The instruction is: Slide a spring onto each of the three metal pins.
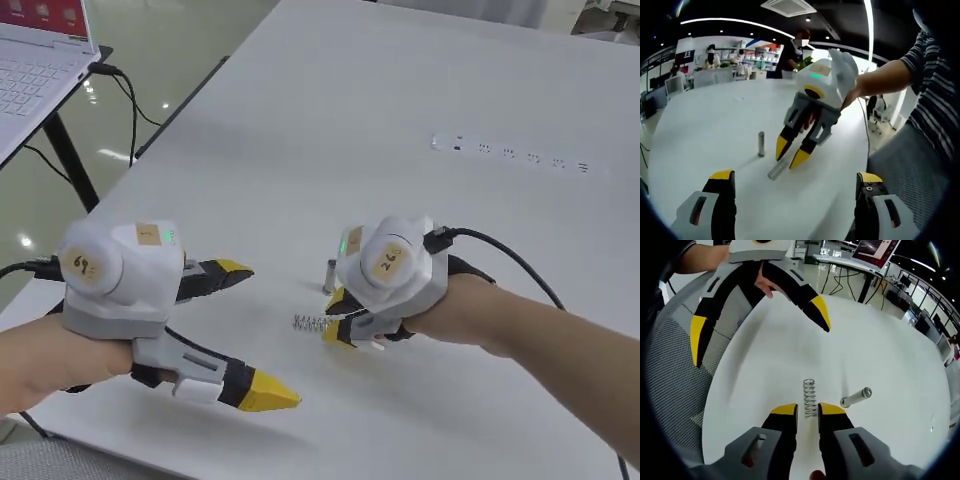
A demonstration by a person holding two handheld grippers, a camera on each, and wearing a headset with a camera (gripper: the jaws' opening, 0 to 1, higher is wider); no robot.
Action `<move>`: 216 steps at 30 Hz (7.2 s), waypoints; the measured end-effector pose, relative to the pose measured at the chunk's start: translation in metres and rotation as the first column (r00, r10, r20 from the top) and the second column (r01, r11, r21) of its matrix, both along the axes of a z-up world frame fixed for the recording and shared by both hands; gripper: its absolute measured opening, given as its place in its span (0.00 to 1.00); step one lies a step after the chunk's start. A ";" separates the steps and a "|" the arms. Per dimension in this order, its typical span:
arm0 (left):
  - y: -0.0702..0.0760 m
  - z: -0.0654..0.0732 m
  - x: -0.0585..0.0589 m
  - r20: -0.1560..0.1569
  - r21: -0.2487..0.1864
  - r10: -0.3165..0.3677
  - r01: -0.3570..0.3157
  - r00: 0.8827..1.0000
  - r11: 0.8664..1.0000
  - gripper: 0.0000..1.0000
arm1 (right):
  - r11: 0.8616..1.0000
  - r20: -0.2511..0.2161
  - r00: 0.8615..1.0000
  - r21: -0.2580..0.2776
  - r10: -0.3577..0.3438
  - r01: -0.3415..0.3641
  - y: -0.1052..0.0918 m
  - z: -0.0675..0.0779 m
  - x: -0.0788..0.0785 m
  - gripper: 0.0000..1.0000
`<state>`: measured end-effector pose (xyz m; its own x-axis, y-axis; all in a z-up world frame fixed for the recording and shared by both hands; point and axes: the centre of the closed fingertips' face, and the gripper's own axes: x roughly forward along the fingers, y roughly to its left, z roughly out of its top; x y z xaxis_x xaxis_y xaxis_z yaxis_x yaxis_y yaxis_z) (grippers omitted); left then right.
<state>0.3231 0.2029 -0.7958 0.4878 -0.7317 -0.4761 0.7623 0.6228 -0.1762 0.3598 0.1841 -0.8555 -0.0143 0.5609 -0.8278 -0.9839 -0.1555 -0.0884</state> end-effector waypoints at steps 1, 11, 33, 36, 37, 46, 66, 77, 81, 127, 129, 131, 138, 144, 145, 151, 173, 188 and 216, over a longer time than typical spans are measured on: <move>0.000 0.000 0.000 -0.001 0.000 0.000 0.000 1.000 1.000 0.98 | 1.000 0.007 1.000 -0.005 0.003 -0.003 0.000 -0.001 0.000 0.13; -0.001 0.002 0.001 0.000 -0.004 0.004 -0.004 1.000 1.000 0.98 | 1.000 0.012 1.000 -0.002 0.018 -0.018 -0.004 -0.005 0.000 0.08; -0.027 0.006 -0.001 -0.008 0.002 -0.091 0.091 0.996 0.996 0.95 | 0.996 0.019 1.000 0.088 -0.022 0.021 -0.040 0.029 -0.018 0.07; -0.029 0.006 -0.001 -0.008 0.006 -0.103 0.103 0.995 0.995 0.94 | 0.994 0.021 1.000 0.105 -0.021 0.019 -0.044 0.034 -0.021 0.07; -0.029 0.006 -0.001 -0.009 0.007 -0.106 0.106 0.994 0.994 0.94 | 0.994 0.022 1.000 0.108 -0.022 0.019 -0.046 0.035 -0.022 0.07; -0.045 0.004 -0.004 -0.010 0.010 -0.154 0.154 0.988 0.988 0.93 | 0.989 0.014 0.999 0.143 -0.050 0.047 -0.063 0.043 -0.028 0.07; -0.077 0.001 -0.002 -0.008 -0.033 -0.261 0.261 0.965 0.965 0.61 | 0.978 0.006 0.999 0.206 -0.032 0.030 -0.076 0.056 -0.046 0.07; -0.091 0.010 -0.001 0.029 -0.078 -0.300 0.301 0.953 0.950 0.29 | 0.973 0.004 0.999 0.227 -0.033 0.031 -0.084 0.064 -0.048 0.07; -0.093 0.015 0.000 0.041 -0.097 -0.302 0.305 0.952 0.948 0.19 | 0.971 0.003 1.000 0.239 -0.026 0.025 -0.084 0.067 -0.050 0.07; -0.102 0.022 -0.017 0.077 -0.105 -0.389 0.396 0.918 0.912 0.02 | 0.969 -0.020 0.999 0.246 -0.029 0.033 -0.085 0.071 -0.057 0.08; -0.102 0.022 -0.017 0.076 -0.105 -0.390 0.396 0.918 0.912 0.02 | 0.966 -0.044 0.998 0.254 -0.048 0.058 -0.085 0.070 -0.056 0.08; -0.103 0.021 -0.017 0.075 -0.102 -0.391 0.398 0.917 0.912 0.02 | 0.966 -0.045 0.998 0.253 -0.052 0.062 -0.087 0.070 -0.055 0.08; -0.104 0.021 -0.019 0.072 -0.106 -0.402 0.407 0.913 0.907 0.02 | 0.975 -0.018 0.999 0.218 -0.028 0.031 -0.092 0.064 -0.058 0.10; -0.104 0.020 -0.019 0.068 -0.101 -0.414 0.420 0.908 0.902 0.02 | 0.979 -0.002 1.000 0.206 -0.014 0.014 -0.093 0.062 -0.059 0.08; -0.104 0.019 -0.020 0.066 -0.098 -0.418 0.423 0.906 0.901 0.02 | 0.979 0.004 1.000 0.201 -0.009 0.007 -0.093 0.062 -0.059 0.08; -0.109 0.014 -0.018 0.069 -0.078 -0.433 0.438 0.899 0.896 0.02 | 0.984 0.039 0.999 0.179 -0.007 0.000 -0.097 0.058 -0.058 0.07; -0.113 0.008 -0.015 0.075 -0.019 -0.447 0.450 0.891 0.893 0.03 | 0.984 0.111 0.993 0.170 0.028 -0.046 -0.100 0.075 -0.054 0.07; -0.108 0.004 -0.011 0.079 0.004 -0.441 0.442 0.894 0.897 0.03 | 0.969 0.056 0.998 0.247 0.015 -0.028 -0.085 0.091 -0.056 0.07; -0.114 0.003 -0.013 0.078 0.019 -0.440 0.439 0.895 0.898 0.03 | 0.944 0.085 0.996 0.327 0.021 -0.047 -0.063 0.105 -0.060 0.07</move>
<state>0.3104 0.0894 -0.7923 0.1521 -0.8797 -0.4505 0.9696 0.2212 -0.1048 0.2997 0.1208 -0.7501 0.0198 0.8019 -0.5972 -0.9663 -0.1381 -0.2175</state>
